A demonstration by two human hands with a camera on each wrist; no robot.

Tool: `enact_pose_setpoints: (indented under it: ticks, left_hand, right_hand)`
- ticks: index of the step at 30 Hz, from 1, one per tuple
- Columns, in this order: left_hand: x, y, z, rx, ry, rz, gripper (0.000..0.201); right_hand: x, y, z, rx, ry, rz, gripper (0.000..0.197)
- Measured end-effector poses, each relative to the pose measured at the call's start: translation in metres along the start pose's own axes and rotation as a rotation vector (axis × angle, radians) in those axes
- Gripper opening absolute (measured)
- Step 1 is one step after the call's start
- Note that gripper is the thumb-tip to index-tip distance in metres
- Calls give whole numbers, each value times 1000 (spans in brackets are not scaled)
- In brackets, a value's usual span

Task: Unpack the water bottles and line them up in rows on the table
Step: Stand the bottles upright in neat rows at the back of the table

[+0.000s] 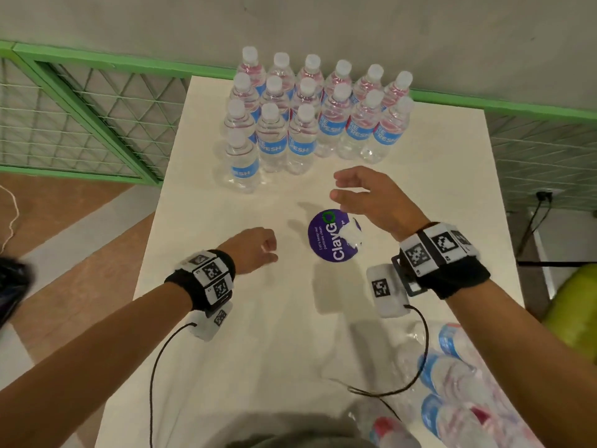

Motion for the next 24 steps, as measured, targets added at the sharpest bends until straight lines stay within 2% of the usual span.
enact_pose_setpoints:
  ticks: [4, 8, 10, 12, 14, 16, 18, 21, 24]
  left_hand:
    - [37, 64, 77, -70, 271, -261, 18]
    - [77, 125, 146, -165, 566, -483, 35]
    - [90, 149, 166, -172, 693, -537, 46]
    - [98, 167, 180, -198, 761, -609, 58]
    - [102, 181, 187, -229, 763, -676, 73]
    - [106, 189, 193, -215, 723, -689, 82]
    - [110, 196, 196, -183, 689, -644, 79]
    - [112, 198, 198, -143, 642, -575, 68]
    - [111, 195, 195, 12, 540, -516, 78]
  right_hand:
    - [90, -32, 4, -177, -9, 6, 30]
    - [162, -68, 27, -306, 6, 134, 23]
    - [186, -79, 49, -172, 60, 215, 25]
    - [199, -84, 78, 128, 177, 269, 31]
    - [203, -85, 110, 439, 312, 261, 37]
    - [201, -83, 138, 608, 431, 222, 41]
    - [197, -83, 154, 623, 489, 244, 37]
    - [190, -85, 153, 561, 415, 353, 22]
    - [187, -89, 148, 570, 377, 374, 16]
Point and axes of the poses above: each hand's wrist, its own x-axis away from the middle knuckle, its own y-axis out of the palm, z = x × y, the point moved 2 cm from there along -x, towards the middle knuckle, and after that the axes turned 10 degrees about y, right-handed, at the moved point
